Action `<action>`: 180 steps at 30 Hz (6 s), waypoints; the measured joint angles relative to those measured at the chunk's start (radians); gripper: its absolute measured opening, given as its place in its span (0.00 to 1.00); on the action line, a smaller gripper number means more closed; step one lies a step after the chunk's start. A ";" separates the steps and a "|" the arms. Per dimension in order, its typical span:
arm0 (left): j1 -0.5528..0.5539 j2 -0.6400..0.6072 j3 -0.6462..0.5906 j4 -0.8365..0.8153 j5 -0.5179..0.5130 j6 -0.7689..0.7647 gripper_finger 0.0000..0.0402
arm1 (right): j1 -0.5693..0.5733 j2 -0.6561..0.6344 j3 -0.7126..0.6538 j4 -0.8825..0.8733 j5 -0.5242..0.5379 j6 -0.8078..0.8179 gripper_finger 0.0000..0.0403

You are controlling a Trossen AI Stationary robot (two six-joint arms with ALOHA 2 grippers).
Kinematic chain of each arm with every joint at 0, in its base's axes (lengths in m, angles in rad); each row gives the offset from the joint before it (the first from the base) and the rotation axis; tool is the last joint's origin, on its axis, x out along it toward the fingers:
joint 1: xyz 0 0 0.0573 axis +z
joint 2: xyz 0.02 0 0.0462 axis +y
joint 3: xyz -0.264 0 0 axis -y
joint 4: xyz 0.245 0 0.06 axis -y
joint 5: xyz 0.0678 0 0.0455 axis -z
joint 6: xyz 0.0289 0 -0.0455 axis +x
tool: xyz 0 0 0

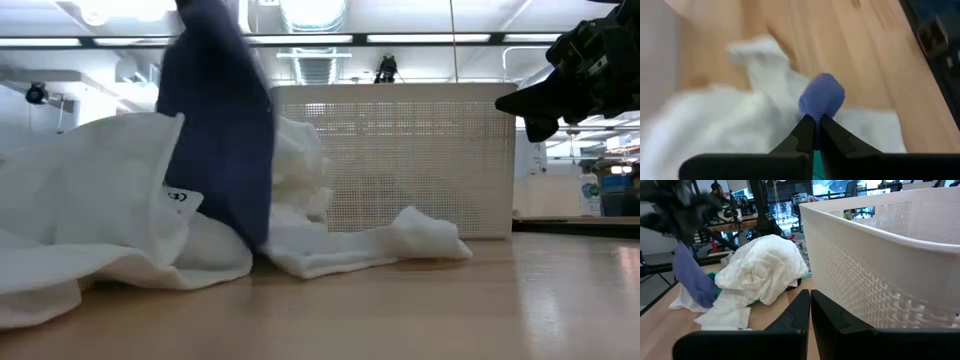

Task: Sort clothes
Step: Put the blue socks into the white bin, then put the gray socks into the white bin

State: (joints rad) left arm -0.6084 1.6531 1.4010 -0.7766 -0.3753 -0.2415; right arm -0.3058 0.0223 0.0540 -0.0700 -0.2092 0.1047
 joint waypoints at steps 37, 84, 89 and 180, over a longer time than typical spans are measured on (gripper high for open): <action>0.687 -0.005 0.487 -0.040 -0.129 0.328 0.00 | 0.000 0.000 0.000 0.000 0.000 0.000 0.00; 0.310 -0.239 0.172 -0.379 -0.166 -0.117 0.02 | 0.000 0.000 0.000 0.000 0.000 0.000 0.00; 0.108 -0.272 0.038 -0.374 -0.232 -0.328 0.01 | 0.000 0.000 0.000 0.000 0.000 0.000 0.00; -0.199 -0.098 0.051 -0.428 -0.128 -0.766 0.02 | 0.000 0.000 0.000 0.000 0.000 0.000 0.00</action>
State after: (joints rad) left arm -0.8075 1.5553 1.4520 -1.2049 -0.5035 -1.0079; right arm -0.3058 0.0223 0.0542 -0.0700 -0.2091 0.1047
